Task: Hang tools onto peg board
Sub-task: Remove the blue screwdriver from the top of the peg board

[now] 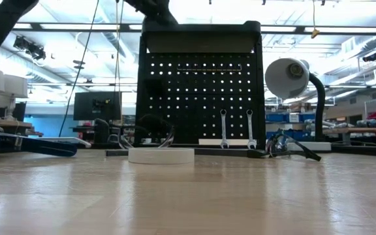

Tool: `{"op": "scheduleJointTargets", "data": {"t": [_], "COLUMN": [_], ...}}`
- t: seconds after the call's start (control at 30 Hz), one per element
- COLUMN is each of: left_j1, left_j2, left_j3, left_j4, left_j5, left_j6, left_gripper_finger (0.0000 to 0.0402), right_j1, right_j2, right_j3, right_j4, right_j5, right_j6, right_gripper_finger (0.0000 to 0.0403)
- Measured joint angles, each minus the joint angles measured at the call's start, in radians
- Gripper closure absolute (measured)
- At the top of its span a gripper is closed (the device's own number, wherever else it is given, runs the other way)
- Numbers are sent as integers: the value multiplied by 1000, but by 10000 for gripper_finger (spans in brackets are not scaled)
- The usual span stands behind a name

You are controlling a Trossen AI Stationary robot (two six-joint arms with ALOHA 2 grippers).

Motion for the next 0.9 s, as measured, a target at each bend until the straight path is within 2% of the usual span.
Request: {"op": "scheduleJointTargets", "data": {"t": [0.27,0.67,0.77,0.9], "left_j1": [-1,0,0,-2], "left_j2": [0,0,-4,-13], "left_j3": [0,1,-2,-1], "left_j4": [-104,-123,-80,68], "left_j5": [-26,-34,-35,-52], "left_j6": [41,60,46,29], "left_gripper_finger": [250,250,250,250], "right_j1": [4,6,7,6], "right_j2": [-1,0,0,0], "right_j3": [0,0,0,0], "right_j4": [2,22,21,21], "right_j5": [-9,-18,-18,-18], "right_j6": [18,10,14,18], "right_gripper_finger": [325,328,330,330]}}
